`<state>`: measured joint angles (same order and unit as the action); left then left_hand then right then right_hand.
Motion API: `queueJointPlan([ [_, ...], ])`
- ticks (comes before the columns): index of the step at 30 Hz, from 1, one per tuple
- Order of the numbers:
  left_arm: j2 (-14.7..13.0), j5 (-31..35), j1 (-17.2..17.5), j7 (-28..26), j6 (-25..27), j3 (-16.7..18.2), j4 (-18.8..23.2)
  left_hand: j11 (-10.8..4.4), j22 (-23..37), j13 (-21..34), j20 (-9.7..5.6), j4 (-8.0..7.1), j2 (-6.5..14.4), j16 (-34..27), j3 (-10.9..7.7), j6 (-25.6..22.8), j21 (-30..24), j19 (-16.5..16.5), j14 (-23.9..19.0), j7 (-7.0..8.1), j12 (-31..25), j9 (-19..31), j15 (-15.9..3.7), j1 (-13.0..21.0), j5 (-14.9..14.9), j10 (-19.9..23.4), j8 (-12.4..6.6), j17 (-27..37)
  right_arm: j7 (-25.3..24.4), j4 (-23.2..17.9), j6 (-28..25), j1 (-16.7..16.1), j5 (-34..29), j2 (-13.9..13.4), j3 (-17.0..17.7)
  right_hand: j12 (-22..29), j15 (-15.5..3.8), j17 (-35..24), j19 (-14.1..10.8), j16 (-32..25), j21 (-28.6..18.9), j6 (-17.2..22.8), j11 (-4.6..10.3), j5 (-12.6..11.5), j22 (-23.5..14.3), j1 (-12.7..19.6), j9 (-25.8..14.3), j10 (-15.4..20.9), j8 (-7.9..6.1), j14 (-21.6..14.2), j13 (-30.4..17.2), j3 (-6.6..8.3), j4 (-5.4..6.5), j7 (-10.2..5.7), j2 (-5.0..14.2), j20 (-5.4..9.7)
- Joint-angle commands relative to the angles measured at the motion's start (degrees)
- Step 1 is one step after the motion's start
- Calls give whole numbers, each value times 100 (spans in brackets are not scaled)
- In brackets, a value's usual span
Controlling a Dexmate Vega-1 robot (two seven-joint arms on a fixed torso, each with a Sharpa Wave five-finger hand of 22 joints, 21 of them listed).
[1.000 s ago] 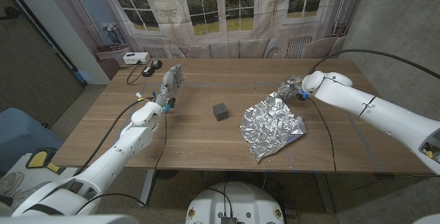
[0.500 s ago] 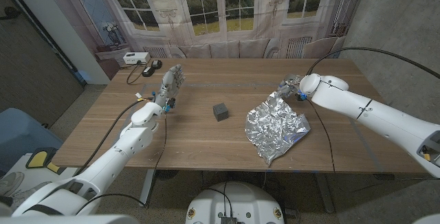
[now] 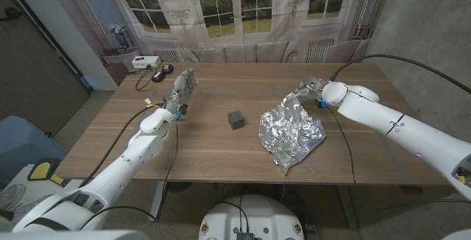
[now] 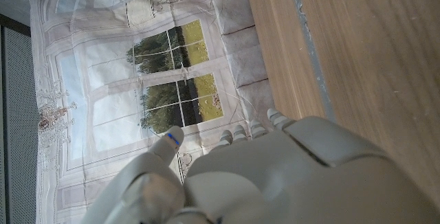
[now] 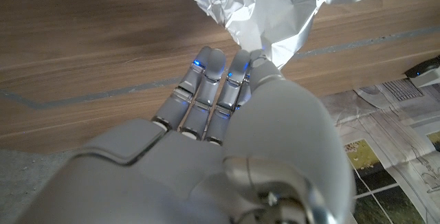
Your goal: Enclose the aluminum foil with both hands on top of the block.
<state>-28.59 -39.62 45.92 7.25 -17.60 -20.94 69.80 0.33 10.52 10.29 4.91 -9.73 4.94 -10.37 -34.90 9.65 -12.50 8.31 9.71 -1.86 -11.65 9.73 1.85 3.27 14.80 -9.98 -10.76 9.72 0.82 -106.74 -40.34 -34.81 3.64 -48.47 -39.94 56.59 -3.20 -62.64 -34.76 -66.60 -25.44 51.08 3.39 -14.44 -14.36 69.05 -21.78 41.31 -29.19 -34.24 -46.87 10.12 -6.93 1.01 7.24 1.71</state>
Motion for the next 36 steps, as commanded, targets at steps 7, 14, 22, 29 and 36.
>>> queueJointPlan([
  [7, 20, -8, -68, 115, -40, -11, -84, 23, 15, 23, 5, 6, 476, 6, -56, 337, 8, -31, 724, -17, 1, 28, 44, 25, 37, -569, 30, 18, -399, -331, 862, -510, 430, -25, 619, 69, -829, -121, 92, 177, -106, 27, 13, -89, -56, 94, -525, -84, -517, -19, -42, 12, 74, -167, 206, 37],
  [14, -6, -31, -1, 101, -69, 25, -36, 28, 15, 23, 0, 6, 473, 7, -59, 335, 10, -35, 723, -21, 5, 28, 48, 25, 36, -573, 30, 18, -406, -353, 1176, -551, 460, 23, 662, 85, -825, -213, 100, 255, -174, -9, 11, -121, -72, 87, -647, -79, -610, -60, -21, 11, 96, -154, 226, 30],
  [22, -21, -73, 68, 133, -126, 61, -17, 27, 15, 23, 5, 7, 470, 2, -62, 323, 8, -48, 707, -22, 5, 28, 48, 24, 35, -565, 26, 18, -341, -281, 1509, -471, 400, 183, 569, 95, -812, -312, 137, 328, -234, -44, 12, -150, -85, 73, -765, -55, -699, -98, 23, 3, 116, -138, 225, 23],
  [29, -49, -111, 149, 149, -173, 102, 38, 18, 15, 23, 3, 8, 468, 3, -64, 319, 9, -53, 703, -25, 2, 28, 40, 24, 34, -550, 26, 17, -236, -74, 1835, -275, 259, 442, 387, 124, -808, -378, 151, 370, -294, -28, -1, -173, -93, 77, -758, -38, -727, -142, 25, -5, 120, -135, 227, 12],
  [36, -99, -145, 251, 130, -207, 156, 124, 14, 15, 24, 6, 9, 467, 4, -66, 317, 9, -58, 699, -24, 3, 28, 41, 24, 34, -547, 26, 17, -183, 208, 2202, -115, 138, 730, 250, 132, -791, -396, 162, 398, -354, -42, -8, -190, -99, 90, -763, -30, -749, -167, 50, -23, 117, -130, 229, 9],
])
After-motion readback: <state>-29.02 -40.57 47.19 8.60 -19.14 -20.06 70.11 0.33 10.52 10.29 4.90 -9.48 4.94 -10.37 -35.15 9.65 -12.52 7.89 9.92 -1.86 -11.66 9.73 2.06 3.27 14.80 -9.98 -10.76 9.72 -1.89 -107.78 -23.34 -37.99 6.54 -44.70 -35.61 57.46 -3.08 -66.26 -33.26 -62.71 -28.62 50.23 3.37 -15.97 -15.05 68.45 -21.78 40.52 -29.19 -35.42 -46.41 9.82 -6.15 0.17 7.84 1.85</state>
